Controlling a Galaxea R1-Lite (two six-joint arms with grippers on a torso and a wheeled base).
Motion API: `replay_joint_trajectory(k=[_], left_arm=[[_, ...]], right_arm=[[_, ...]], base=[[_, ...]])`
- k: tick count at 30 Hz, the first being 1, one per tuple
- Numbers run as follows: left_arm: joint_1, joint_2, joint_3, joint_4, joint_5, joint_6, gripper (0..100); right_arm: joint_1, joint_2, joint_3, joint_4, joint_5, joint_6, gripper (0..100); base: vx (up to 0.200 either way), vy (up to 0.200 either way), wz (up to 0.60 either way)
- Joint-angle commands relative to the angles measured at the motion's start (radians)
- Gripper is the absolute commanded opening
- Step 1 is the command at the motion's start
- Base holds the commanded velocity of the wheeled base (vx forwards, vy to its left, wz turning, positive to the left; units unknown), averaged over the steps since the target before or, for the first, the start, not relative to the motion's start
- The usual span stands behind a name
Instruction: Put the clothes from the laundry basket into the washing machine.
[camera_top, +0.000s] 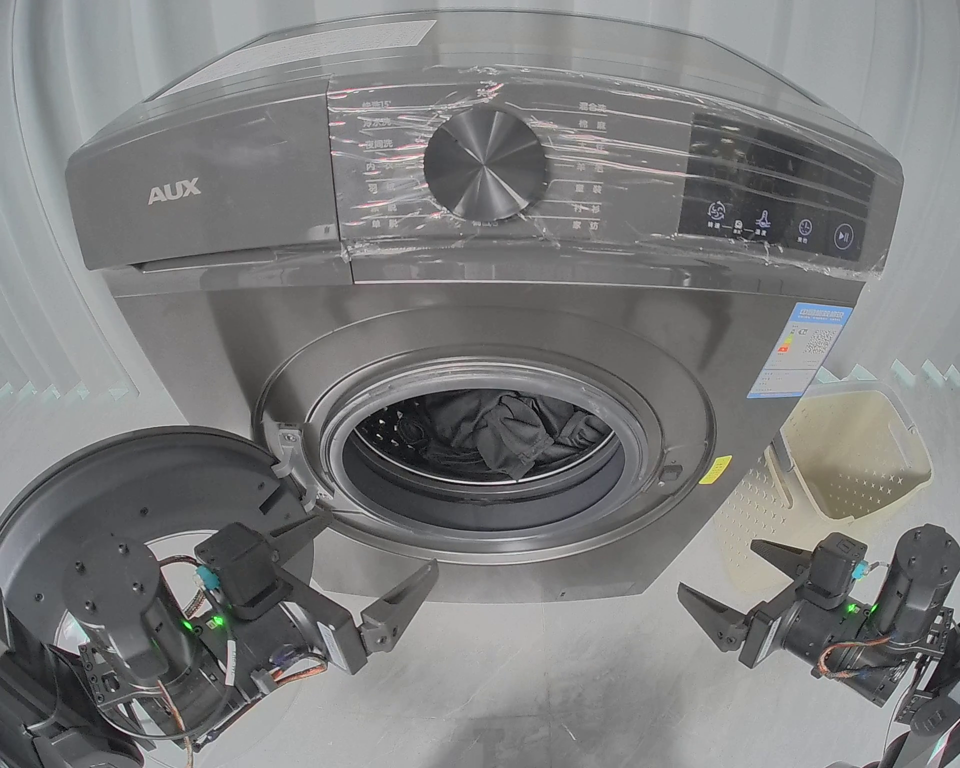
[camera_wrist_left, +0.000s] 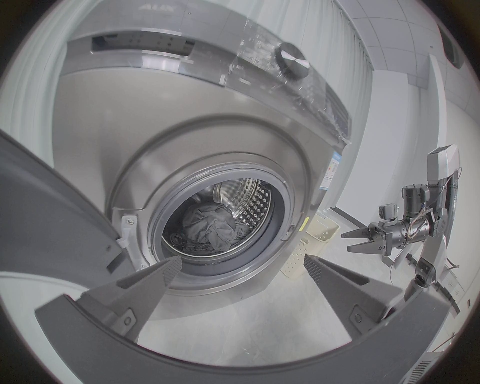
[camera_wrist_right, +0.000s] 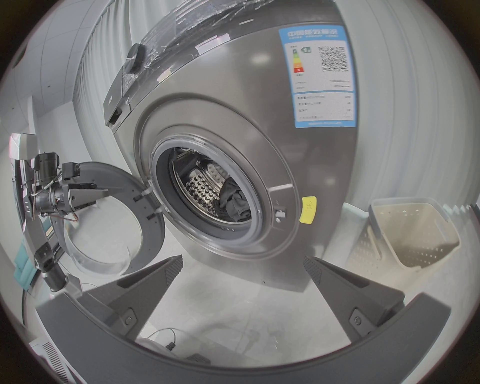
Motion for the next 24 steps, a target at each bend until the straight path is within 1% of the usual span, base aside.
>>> replay_joint_trajectory(k=[1,4,7,10,12,13,15,17,19,20,21,22,24], left_arm=[[0.012,-0.086,0.046,0.007,0.009,0.016,100],[0.032,-0.135,0.056,0.033,0.009,0.029,100],[0.051,-0.185,0.064,0.068,0.009,0.036,100],[0.052,-0.244,0.072,0.108,0.009,0.050,100],[0.052,-0.259,0.073,0.120,0.009,0.052,100],[0.052,-0.293,0.079,0.145,0.011,0.053,100],[0.052,-0.326,0.092,0.163,0.014,0.053,100],[0.052,-0.357,0.110,0.174,0.029,0.055,100],[0.052,-0.382,0.138,0.179,0.060,0.062,100],[0.052,-0.386,0.147,0.180,0.071,0.065,100],[0.052,-0.386,0.147,0.180,0.071,0.065,100],[0.062,-0.414,0.164,0.198,0.108,0.072,100],[0.092,-0.477,0.164,0.244,0.117,0.081,100]], right_arm=[[-0.039,-0.162,0.019,0.118,0.007,-0.018,100],[-0.045,-0.227,0.019,0.177,-0.002,-0.015,100],[-0.072,-0.277,0.019,0.230,-0.003,-0.007,100],[-0.086,-0.333,0.019,0.295,-0.005,-0.004,100],[-0.086,-0.351,0.019,0.316,-0.005,-0.004,100],[-0.088,-0.389,0.019,0.368,-0.009,-0.006,100],[-0.086,-0.435,0.019,0.424,-0.029,-0.004,100],[-0.086,-0.481,0.019,0.477,-0.051,0.001,100],[-0.091,-0.538,0.019,0.532,-0.065,0.014,100],[-0.094,-0.554,0.019,0.546,-0.066,0.021,100],[-0.094,-0.554,0.019,0.546,-0.066,0.021,100],[-0.121,-0.620,0.019,0.603,-0.072,0.031,100],[-0.149,-0.679,0.019,0.657,-0.077,0.033,100]], base=[[-0.200,0.000,0.00],[-0.200,0.000,0.00],[-0.200,0.000,0.00],[-0.200,0.000,0.00],[-0.200,0.000,0.00],[-0.200,0.000,0.00],[-0.200,0.000,0.00],[-0.200,0.000,0.00],[-0.200,0.000,0.00],[-0.200,0.000,0.00],[-0.200,0.000,0.00],[0.000,0.000,0.00],[0.000,0.000,0.00]])
